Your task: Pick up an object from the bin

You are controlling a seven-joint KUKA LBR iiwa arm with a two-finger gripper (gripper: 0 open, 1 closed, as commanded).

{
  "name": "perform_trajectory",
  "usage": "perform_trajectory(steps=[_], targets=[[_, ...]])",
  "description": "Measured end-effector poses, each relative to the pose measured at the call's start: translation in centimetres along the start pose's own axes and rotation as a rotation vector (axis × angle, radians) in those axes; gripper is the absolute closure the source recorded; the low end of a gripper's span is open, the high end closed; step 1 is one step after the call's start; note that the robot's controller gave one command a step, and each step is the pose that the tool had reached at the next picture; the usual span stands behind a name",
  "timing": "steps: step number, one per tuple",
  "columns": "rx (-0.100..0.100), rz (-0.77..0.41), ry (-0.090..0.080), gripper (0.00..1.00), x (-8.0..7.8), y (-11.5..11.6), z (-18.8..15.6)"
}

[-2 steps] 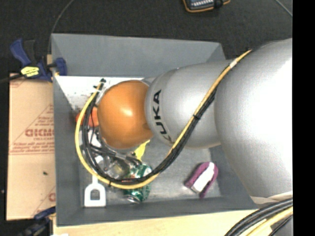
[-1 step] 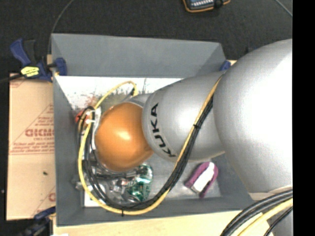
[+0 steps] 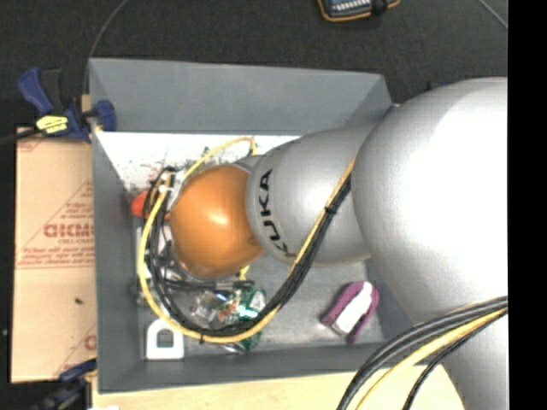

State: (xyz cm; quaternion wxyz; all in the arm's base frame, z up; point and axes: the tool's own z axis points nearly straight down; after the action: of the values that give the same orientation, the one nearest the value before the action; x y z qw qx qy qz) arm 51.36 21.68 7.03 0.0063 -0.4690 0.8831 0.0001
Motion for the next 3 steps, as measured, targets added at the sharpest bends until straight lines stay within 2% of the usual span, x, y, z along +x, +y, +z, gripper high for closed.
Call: perform_trajectory(steps=[1,2,3], targets=[[-0.005,-0.423,-0.003,1.00,-1.8,1.2,-0.1],[-0.005,-0.423,-0.003,1.00,-1.8,1.2,-0.1],[-0.009,-0.421,0.001,1.00,-1.6,1.3,-2.6]])
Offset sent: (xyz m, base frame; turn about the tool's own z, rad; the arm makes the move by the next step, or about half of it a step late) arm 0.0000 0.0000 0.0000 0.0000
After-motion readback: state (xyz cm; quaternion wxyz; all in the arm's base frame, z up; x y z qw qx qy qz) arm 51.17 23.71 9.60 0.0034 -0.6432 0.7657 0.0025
